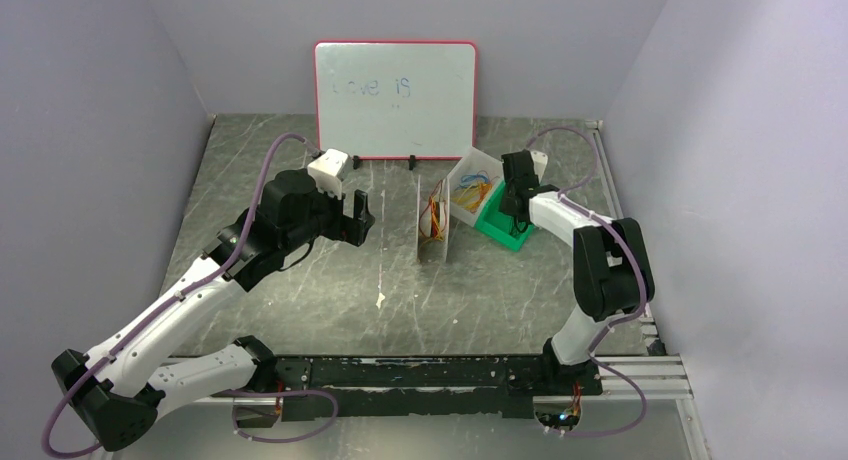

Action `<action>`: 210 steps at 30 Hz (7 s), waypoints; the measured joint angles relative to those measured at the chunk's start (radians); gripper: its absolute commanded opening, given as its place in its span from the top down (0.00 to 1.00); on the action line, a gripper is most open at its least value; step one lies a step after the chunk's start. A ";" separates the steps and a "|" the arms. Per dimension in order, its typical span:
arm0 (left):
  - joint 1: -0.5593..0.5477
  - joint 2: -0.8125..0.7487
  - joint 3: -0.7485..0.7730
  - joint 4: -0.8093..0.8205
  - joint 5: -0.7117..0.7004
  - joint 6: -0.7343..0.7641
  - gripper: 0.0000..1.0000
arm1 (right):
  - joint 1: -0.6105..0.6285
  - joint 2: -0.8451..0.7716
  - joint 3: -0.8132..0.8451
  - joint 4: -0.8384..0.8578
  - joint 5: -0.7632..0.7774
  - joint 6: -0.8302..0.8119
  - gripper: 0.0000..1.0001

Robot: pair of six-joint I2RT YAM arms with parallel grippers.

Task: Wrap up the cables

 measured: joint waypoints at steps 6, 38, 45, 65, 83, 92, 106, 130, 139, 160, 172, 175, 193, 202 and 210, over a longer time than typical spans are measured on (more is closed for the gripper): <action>0.000 0.002 0.000 0.000 0.000 0.000 0.05 | -0.004 0.030 0.000 0.019 -0.013 0.000 0.82; 0.000 0.007 0.000 0.000 0.000 0.000 0.05 | -0.004 -0.381 0.098 -0.087 0.017 -0.018 1.00; 0.000 0.007 0.000 0.000 0.003 0.000 0.05 | 0.010 -0.498 0.195 -0.141 0.000 -0.027 1.00; 0.000 -0.034 0.038 0.001 0.116 -0.001 0.04 | 0.041 -0.698 0.226 -0.195 -0.586 -0.130 1.00; -0.003 -0.095 0.247 -0.023 0.393 -0.002 0.00 | 0.304 -0.700 0.197 -0.049 -1.123 -0.187 1.00; -0.003 -0.114 0.347 -0.115 0.437 0.040 0.00 | 0.589 -0.555 0.232 -0.190 -1.046 -0.340 1.00; -0.003 -0.066 0.254 -0.295 0.547 0.086 0.00 | 0.791 -0.502 0.243 -0.310 -0.944 -0.628 1.00; -0.052 0.094 0.129 -0.338 0.719 0.048 0.09 | 0.941 -0.575 0.171 -0.407 -0.748 -1.137 1.00; -0.087 0.201 0.106 -0.365 0.730 0.029 0.13 | 0.983 -0.586 0.151 -0.403 -0.654 -1.190 1.00; -0.175 0.336 0.106 -0.392 0.728 0.022 0.32 | 1.025 -0.607 0.117 -0.371 -0.554 -1.217 1.00; -0.180 0.385 0.168 -0.452 0.615 0.020 0.15 | 1.026 -0.682 0.010 -0.324 -0.517 -1.190 1.00; -0.180 0.377 0.192 -0.451 0.550 0.004 0.11 | 1.026 -0.702 -0.027 -0.294 -0.517 -1.162 1.00; -0.150 -0.007 0.129 -0.258 0.200 -0.046 0.07 | 1.026 -0.911 -0.208 -0.133 -0.592 -0.959 1.00; -0.149 -0.234 0.030 -0.208 0.229 -0.016 0.05 | 1.026 -1.014 -0.224 -0.055 -0.654 -0.900 1.00; -0.148 -0.380 -0.076 -0.137 0.362 0.008 0.04 | 1.026 -1.032 -0.221 0.007 -0.739 -0.871 1.00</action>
